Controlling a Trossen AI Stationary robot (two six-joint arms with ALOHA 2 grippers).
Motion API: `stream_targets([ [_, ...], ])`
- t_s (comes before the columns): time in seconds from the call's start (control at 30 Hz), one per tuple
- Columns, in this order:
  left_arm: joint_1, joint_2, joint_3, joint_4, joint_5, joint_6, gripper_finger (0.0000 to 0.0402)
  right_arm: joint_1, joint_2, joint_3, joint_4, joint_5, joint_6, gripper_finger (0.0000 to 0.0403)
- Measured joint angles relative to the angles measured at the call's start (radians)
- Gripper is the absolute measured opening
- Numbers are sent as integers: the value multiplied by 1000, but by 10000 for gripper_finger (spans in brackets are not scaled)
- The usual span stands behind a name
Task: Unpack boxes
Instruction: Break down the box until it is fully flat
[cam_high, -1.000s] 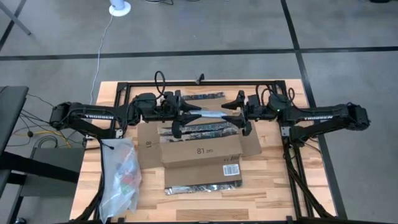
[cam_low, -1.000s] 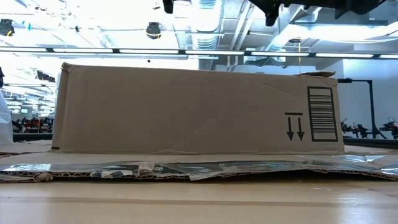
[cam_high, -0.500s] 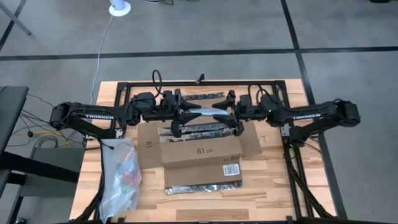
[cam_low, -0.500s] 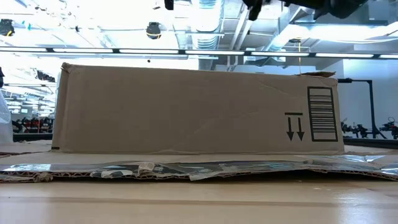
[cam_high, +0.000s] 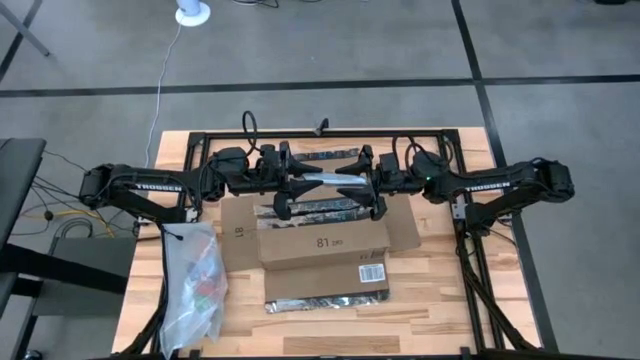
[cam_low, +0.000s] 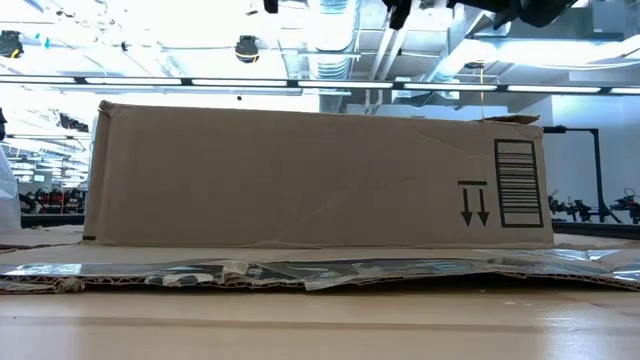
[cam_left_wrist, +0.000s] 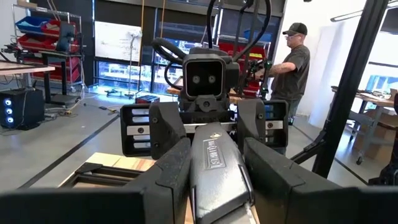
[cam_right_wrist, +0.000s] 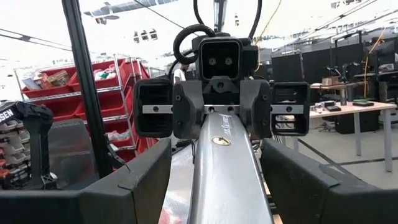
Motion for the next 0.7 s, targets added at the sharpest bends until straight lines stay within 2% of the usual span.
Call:
stream_targets([
  [0.7,0,-37,0,-33,-10,38,109,-16,-34,0,-57,5,-1,228],
])
